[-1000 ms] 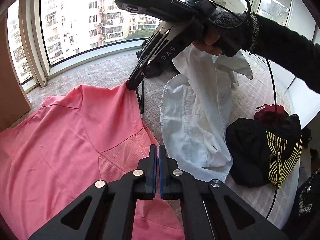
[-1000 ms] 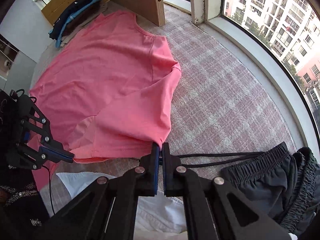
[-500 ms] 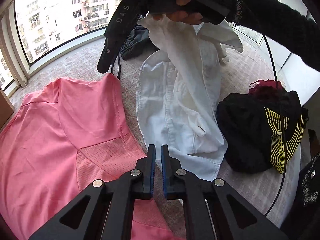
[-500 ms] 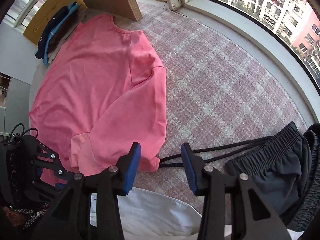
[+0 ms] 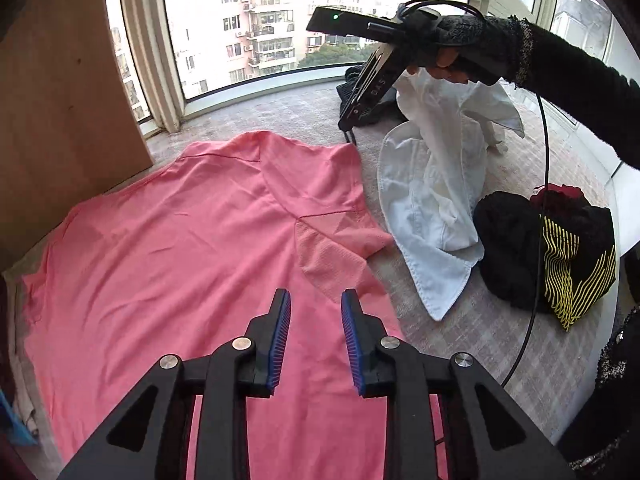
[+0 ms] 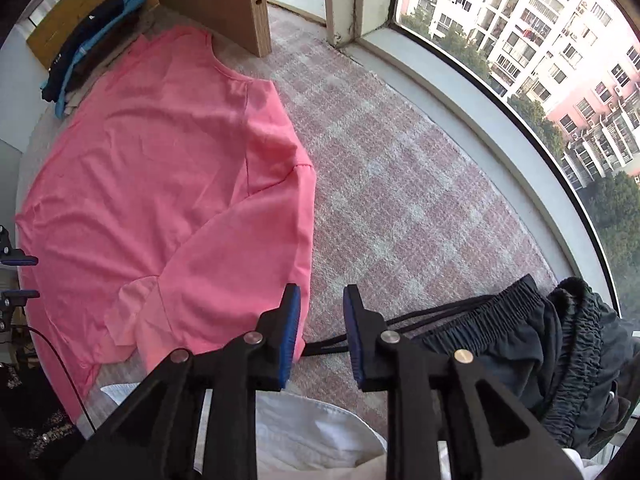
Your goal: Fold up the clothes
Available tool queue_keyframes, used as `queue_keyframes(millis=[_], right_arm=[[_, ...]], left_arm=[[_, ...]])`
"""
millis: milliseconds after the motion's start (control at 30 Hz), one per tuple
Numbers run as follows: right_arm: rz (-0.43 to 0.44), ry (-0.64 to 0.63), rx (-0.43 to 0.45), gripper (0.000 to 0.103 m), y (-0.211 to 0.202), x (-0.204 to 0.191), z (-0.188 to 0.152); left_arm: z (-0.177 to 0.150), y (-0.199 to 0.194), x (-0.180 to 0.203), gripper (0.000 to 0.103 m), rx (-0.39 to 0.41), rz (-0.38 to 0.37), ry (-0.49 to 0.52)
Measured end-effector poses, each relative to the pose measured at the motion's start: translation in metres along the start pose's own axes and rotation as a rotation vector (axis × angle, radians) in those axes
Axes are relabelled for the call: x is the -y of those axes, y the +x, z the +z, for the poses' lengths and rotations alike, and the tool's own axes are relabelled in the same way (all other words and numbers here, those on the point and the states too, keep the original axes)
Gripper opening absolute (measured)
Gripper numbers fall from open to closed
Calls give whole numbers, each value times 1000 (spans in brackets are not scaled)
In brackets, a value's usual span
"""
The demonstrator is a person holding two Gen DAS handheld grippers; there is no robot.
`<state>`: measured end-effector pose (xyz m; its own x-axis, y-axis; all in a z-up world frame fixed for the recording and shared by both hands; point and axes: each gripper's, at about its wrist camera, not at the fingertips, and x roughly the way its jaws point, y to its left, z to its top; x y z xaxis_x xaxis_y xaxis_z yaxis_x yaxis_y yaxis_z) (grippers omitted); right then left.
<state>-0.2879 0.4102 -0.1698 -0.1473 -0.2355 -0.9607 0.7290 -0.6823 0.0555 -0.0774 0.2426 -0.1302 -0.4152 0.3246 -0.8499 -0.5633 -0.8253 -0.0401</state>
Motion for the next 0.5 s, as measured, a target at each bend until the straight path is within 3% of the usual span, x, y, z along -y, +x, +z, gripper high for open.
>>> queue_keyframes(millis=[67, 167, 267, 367, 500], right_arm=[[16, -39, 68, 22, 9, -20, 19], [6, -26, 57, 22, 48, -32, 55], [2, -24, 43, 22, 70, -31, 59], [-124, 51, 30, 22, 61, -15, 56], [-91, 167, 112, 25, 4, -28, 28]], left_arm=[[-26, -13, -19, 26, -43, 40, -65], [-59, -21, -30, 26, -91, 53, -131], [-85, -26, -26, 26, -126, 67, -156], [-106, -35, -21, 26, -139, 93, -164], [-131, -61, -24, 26, -105, 96, -208]])
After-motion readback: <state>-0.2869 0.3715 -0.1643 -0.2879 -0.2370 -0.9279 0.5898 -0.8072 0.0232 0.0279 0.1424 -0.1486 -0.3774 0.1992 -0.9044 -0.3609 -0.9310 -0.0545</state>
